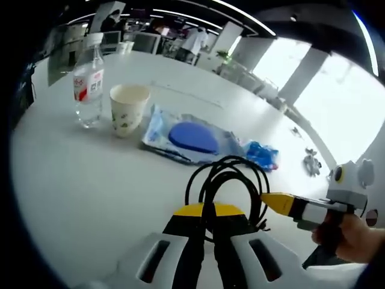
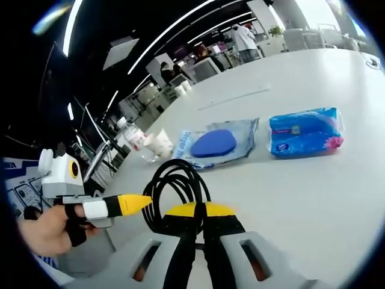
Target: Arrange the tabletop items into an orderly group along one side of the table until the central work area is clear of visible clutter.
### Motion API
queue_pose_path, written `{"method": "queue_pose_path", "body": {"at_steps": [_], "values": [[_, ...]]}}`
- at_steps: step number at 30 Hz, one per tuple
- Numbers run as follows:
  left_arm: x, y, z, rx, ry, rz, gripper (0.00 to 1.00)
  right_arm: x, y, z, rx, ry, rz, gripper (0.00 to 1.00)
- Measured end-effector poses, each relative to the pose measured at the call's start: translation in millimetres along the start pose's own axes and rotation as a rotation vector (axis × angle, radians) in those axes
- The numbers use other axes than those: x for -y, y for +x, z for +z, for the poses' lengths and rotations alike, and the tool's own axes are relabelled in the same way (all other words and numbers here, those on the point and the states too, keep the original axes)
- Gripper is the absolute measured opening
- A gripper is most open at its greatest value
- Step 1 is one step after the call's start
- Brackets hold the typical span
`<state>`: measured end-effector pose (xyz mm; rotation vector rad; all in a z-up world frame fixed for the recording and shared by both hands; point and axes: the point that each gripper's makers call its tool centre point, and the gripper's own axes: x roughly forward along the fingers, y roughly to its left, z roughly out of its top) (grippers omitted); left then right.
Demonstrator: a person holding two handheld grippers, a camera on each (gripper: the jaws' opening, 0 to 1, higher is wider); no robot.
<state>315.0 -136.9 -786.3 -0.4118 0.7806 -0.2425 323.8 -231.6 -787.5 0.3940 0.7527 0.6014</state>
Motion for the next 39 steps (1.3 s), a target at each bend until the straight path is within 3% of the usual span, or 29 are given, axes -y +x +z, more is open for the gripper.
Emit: {"method": "queue_pose_path", "body": {"at_steps": [19,31,39], "values": [[102.9,45,-30.1,-0.098,0.113,-0.127,0.0,83,-80,3.1,0.092,0.1,-0.145,0.0],[132.3,64,-37.2,-0.129,0.153,-0.156,0.0,112,-100,4.4,0.122,0.138,-0.181,0.0],[115.1,69,-35.0,-0.147,0.162,-0.117,0.0,108,-80,0.9,0.09,0.124,-0.173,0.0]]}}
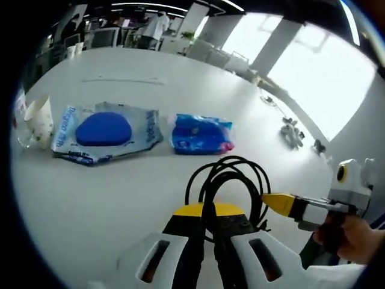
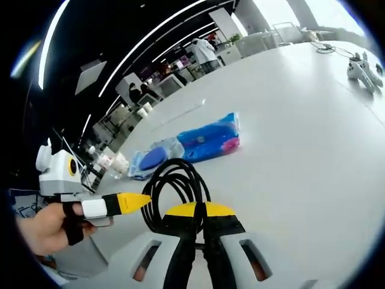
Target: Arrange the tabletop items into an orderly group along one side of the table until the central work area is clear of visible clutter.
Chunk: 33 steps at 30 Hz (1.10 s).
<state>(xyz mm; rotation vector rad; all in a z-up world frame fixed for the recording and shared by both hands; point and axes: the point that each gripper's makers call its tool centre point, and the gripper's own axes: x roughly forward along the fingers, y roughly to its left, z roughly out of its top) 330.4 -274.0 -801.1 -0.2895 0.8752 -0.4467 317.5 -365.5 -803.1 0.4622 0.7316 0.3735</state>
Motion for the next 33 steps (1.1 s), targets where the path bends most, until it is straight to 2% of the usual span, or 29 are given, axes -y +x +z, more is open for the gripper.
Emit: {"method": "queue_pose_path", "body": {"at_steps": [2,7,18,33], "values": [[-7.2,2,-0.3,-0.016,0.009,0.011,0.0,-3,6,-3.4,-0.024,-0.021,0.006,0.0],[-17.4,3,5.2,-0.022,-0.001,0.02,0.0,-6,17,1.9,-0.028,-0.022,0.014,0.0],[-21.8,17,7.2,-0.051,-0.012,0.012,0.0,4,28,1.8,-0.043,0.005,-0.021,0.0],[-29.9,34,2.1,-0.091,0.008,0.02,0.0,13,39,-7.0,-0.075,-0.056,-0.053,0.0]]}}
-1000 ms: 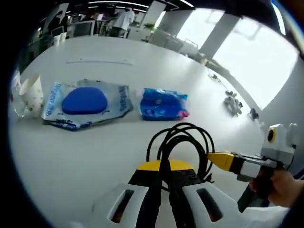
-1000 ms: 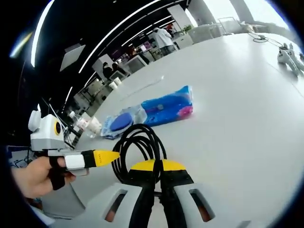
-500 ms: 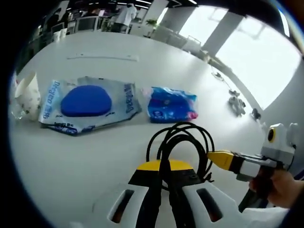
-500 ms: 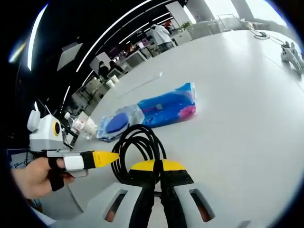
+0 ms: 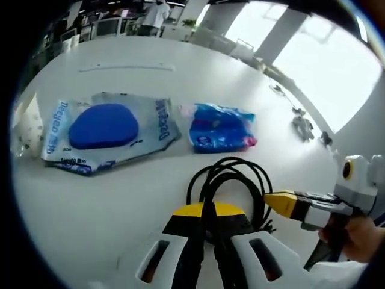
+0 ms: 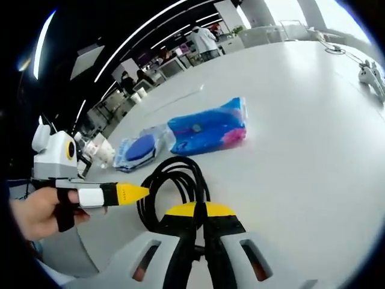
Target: Arrange the tabletop items into an orderly group along one side of the table until the central work area is clear of visible clutter.
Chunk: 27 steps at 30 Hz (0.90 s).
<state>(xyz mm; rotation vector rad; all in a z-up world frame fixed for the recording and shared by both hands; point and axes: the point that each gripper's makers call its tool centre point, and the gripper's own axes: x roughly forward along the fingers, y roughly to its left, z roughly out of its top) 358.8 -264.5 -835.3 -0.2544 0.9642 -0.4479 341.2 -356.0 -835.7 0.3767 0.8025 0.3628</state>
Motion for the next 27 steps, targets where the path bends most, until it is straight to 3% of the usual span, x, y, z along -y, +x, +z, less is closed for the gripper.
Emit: {"method": "queue_pose_path", "body": {"at_steps": [12,27], "values": [[-4.5,7.1,-5.0,-0.003,0.002,0.029,0.0,4.9,6.4,-3.4,-0.012,-0.036,0.0,0.01],[-5.5,7.0,-4.9,0.048,-0.024,0.032,0.0,6.4,8.0,-3.7,0.001,-0.062,0.016,0.02]]}}
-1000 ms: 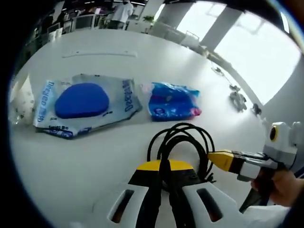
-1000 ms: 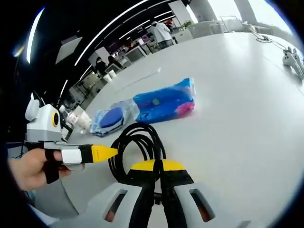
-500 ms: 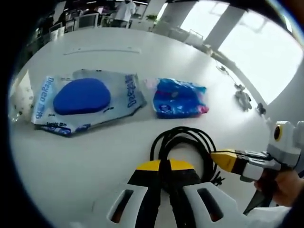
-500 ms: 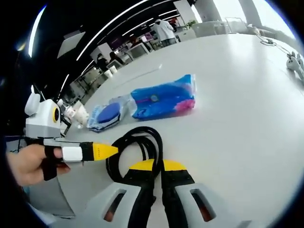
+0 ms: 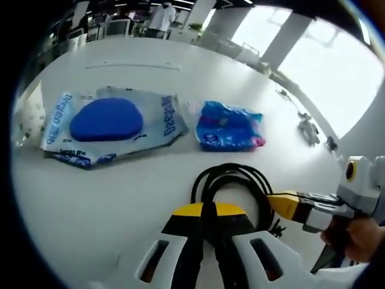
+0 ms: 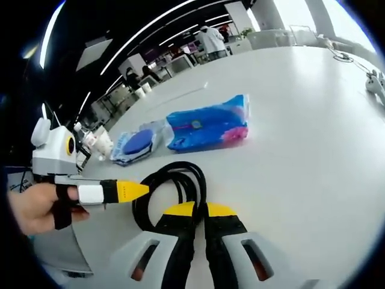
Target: Arrange the tabletop items into an orderly group along one side of the table until the central work area is clear of visible clutter.
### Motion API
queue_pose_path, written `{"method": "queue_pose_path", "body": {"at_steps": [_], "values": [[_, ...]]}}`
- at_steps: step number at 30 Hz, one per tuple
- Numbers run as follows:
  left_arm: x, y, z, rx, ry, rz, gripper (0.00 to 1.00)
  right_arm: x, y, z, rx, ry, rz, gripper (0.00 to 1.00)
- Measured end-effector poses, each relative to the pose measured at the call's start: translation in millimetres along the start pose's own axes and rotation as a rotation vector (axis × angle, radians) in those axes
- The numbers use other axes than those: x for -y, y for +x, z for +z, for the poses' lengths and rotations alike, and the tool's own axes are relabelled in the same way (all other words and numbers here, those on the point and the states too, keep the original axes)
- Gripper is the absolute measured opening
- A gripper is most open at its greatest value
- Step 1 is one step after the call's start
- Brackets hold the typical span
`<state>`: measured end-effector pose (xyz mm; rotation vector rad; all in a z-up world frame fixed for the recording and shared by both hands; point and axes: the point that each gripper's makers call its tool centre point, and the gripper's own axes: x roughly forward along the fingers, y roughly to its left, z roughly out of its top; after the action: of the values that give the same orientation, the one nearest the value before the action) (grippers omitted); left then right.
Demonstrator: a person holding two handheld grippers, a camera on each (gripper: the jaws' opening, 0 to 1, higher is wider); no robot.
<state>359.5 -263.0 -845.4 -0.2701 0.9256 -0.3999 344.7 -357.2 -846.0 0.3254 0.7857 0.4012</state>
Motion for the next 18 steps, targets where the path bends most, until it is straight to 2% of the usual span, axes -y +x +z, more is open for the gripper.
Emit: {"method": "queue_pose_path", "body": {"at_steps": [18], "values": [[0.0,-0.7,0.6,0.051,-0.031,-0.006,0.0,-0.7,-0.1,0.1,0.018,-0.024,0.03,0.02]]}}
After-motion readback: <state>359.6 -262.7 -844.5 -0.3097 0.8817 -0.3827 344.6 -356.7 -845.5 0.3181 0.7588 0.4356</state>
